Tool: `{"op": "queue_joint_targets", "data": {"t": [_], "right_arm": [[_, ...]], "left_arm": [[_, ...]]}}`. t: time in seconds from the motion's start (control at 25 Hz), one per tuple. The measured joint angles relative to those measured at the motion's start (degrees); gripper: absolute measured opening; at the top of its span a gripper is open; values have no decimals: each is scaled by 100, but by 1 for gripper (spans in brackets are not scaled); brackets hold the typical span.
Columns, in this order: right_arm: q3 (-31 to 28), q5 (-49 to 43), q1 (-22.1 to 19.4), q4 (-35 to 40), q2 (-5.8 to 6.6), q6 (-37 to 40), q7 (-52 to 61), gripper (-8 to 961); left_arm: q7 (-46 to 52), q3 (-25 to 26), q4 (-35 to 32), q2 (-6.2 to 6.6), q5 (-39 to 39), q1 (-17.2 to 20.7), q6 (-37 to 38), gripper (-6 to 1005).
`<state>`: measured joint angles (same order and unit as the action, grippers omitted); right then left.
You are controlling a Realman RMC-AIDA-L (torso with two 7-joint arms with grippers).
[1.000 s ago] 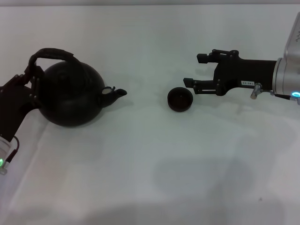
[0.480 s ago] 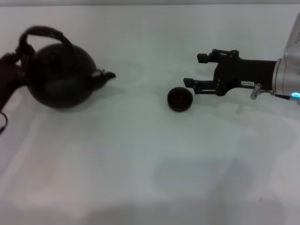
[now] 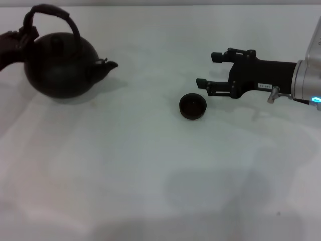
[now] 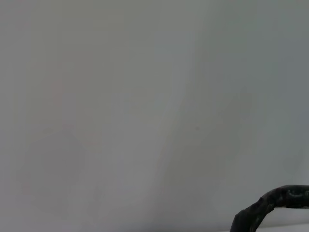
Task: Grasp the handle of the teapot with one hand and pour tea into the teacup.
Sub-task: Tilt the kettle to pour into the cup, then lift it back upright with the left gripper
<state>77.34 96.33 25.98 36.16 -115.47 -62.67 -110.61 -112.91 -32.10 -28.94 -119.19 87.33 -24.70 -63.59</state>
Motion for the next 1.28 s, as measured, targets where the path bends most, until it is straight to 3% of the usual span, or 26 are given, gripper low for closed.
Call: {"op": "queue_joint_targets", "data": {"t": [0.24,0.44,0.6,1.08,1.12,1.28], "right_arm": [[-186,112,-22,7,13,11,-79,842],[-501,124,-50,35,15,-4,-91,842],[-777,124,-58,50,16,-28,-91,842],[-1706,561,-105,85,29,-290,-136,842],[-1814,613,-112,85,29,-318,-137,841],[-2133,710,-126,82,31,-420,-127,841]], "left_arm": [[1236,-1527,-1199,-22,19,188,705,143],[2040,-3033,-2367,-8,23,587,1541,142],[2421,-3868,-3136,19,-108,880,2031,142],[3735,-4436,-4184,12,-1468,984,2175,142],[4194,-4577,-4462,15,-1933,979,2178,142],[4830,-4795,-4821,16,-2555,972,2175,142]]}}
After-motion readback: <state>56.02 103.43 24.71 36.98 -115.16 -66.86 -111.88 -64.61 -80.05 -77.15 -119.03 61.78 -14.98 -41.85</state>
